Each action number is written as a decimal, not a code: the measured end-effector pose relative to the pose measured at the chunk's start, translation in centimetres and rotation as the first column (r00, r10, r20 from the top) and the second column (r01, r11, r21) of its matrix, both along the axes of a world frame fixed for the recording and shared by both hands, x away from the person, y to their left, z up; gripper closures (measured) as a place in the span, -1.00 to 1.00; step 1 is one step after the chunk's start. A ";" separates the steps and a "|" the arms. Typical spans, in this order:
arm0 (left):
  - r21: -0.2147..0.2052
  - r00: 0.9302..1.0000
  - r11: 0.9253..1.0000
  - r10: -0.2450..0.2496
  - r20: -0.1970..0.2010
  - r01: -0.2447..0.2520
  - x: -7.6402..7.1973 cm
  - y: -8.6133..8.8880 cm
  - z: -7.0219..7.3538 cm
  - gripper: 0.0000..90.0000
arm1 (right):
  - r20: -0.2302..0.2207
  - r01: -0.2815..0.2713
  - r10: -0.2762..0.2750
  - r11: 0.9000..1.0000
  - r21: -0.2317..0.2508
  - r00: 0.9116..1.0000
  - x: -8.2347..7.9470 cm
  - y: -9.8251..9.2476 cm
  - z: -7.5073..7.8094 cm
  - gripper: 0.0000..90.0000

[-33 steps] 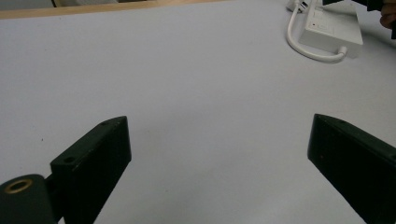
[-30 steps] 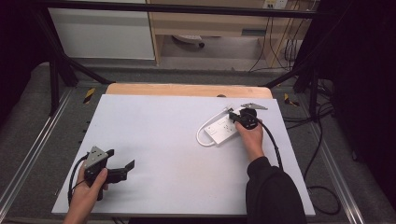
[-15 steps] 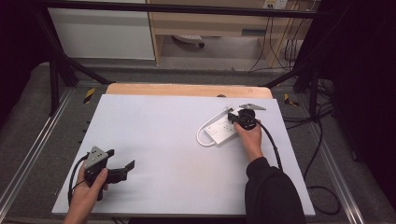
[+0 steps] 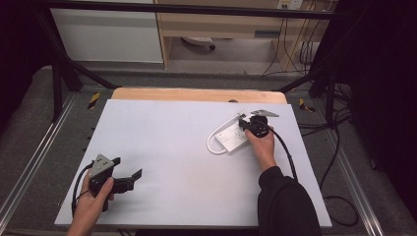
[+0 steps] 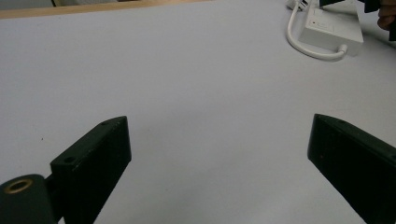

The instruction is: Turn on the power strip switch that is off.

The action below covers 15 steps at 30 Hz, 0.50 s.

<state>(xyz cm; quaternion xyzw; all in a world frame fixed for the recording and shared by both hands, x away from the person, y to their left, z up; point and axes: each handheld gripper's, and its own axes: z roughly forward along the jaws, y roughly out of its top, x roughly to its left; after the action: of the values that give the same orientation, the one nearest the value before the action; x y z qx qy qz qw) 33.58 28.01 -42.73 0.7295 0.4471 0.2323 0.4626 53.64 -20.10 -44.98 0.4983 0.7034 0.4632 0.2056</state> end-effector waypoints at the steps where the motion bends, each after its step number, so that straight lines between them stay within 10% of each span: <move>1: 0.000 1.000 1.000 0.000 0.000 0.000 0.0 0.0 0.0 -0.87 | 0.002 -0.001 0.001 1.000 -0.004 1.000 0.0 0.0 0.0 1.00; 15: 0.006 1.000 1.000 0.003 0.001 -0.003 0.0 0.0 0.0 -0.87 | 0.027 0.002 -0.001 0.999 -0.042 1.000 -0.2 0.2 -0.1 1.00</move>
<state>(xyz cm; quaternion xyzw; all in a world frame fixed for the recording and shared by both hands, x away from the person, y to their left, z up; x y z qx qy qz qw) 33.58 28.04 -42.71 0.7301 0.4471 0.2347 0.4604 53.48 -19.90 -45.05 0.4880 0.7097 0.4552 0.2259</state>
